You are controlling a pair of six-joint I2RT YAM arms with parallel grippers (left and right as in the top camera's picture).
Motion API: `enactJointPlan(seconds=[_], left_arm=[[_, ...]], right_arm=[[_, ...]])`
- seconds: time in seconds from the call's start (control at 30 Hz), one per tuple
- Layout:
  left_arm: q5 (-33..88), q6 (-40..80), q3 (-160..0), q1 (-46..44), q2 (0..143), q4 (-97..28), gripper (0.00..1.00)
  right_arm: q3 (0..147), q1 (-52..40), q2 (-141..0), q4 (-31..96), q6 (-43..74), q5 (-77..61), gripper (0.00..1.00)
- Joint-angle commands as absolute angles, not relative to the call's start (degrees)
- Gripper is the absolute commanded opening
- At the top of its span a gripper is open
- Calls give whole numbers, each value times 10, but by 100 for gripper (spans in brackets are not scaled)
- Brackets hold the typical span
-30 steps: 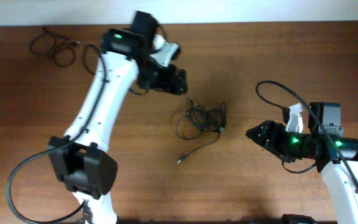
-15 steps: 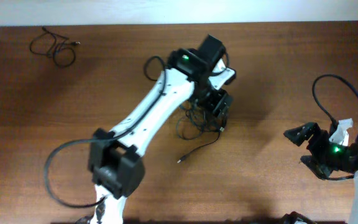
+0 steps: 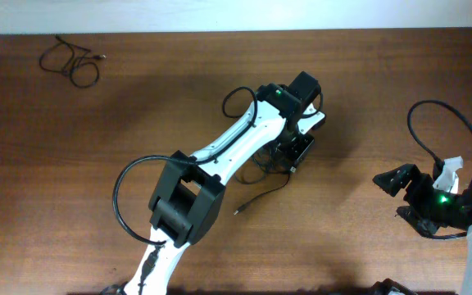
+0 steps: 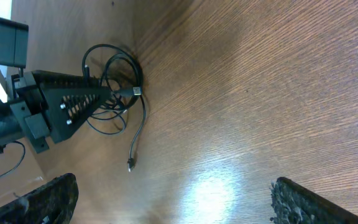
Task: Untangle cables
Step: 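Swing the left gripper over to the central cable bundle, then grasp a cable from the bundle with the left gripper and lift it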
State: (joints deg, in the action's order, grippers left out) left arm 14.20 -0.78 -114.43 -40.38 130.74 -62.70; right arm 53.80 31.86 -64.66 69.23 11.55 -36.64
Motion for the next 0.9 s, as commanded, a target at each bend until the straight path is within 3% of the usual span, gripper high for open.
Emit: enactJointPlan(seconds=[0.0,0.1,0.3,0.57,0.87], left_arm=[[119,-11,-1144,-406,1315,-622,25],[119,-11,-1145,-406,1315,-620,0],[133,-9,-1208,-406,1314,-663,0],[193,5,-1452,-406,1314,-793,0],[294,8,-1580,-406,1314,-834,0]], right_arm=[[548,322,-642,696,107,-361,100],[548,322,-642,697,107,-352,100],[548,322,-642,699,107,-352,100],[548,322,-642,703,107,-353,100],[548,322,-642,703,107,-376,100]])
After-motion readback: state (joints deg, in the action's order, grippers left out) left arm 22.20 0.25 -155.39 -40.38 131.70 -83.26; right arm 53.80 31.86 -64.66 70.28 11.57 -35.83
